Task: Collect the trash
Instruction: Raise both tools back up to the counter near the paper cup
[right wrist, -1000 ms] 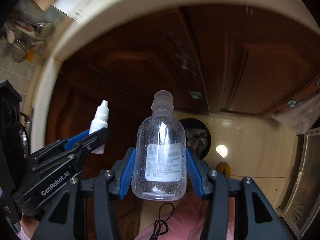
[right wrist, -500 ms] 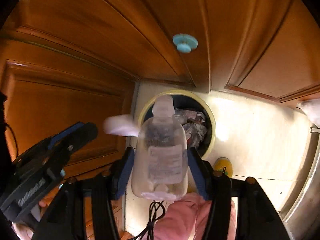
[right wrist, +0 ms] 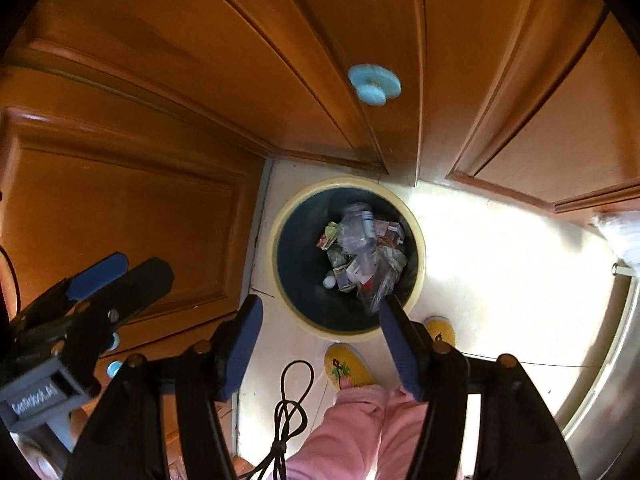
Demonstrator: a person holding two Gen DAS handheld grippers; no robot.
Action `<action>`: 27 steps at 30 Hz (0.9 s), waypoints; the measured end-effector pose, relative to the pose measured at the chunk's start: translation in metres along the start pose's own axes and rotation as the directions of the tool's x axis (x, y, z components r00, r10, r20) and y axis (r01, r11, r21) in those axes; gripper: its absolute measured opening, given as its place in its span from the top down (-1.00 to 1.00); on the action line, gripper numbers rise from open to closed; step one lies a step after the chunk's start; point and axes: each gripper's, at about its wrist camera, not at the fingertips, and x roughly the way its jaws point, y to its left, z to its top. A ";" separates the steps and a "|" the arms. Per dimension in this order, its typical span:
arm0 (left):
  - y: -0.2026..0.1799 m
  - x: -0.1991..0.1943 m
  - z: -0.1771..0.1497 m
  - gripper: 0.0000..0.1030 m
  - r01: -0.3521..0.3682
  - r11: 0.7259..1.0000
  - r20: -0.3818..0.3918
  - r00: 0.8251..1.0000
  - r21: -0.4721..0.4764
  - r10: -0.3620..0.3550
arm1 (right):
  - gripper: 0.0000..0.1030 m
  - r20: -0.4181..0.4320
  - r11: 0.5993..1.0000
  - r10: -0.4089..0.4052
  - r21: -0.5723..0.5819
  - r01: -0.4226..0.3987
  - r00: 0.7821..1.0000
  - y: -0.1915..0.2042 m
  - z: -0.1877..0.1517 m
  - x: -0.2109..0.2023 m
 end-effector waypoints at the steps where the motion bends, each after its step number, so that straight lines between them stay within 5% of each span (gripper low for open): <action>1: -0.003 -0.014 0.001 -0.60 0.000 1.000 0.011 1.000 0.007 0.000 | -0.19 0.007 1.000 0.004 -0.007 -0.004 1.000 0.005 -0.001 -0.013; 14: -0.032 -0.232 0.013 -0.60 -0.038 0.995 0.224 0.974 0.092 0.017 | -0.19 0.189 0.996 0.048 -0.085 -0.033 0.981 0.075 -0.020 -0.209; 21: -0.041 -0.338 0.023 -0.61 -0.062 0.988 0.381 0.925 0.140 0.004 | -0.19 0.312 0.993 0.058 -0.120 -0.021 0.948 0.115 -0.022 -0.309; 27: -0.047 -0.404 0.038 -0.62 -0.085 0.983 0.483 0.876 0.160 -0.003 | -0.19 0.457 0.993 0.049 -0.122 0.008 0.888 0.145 -0.016 -0.381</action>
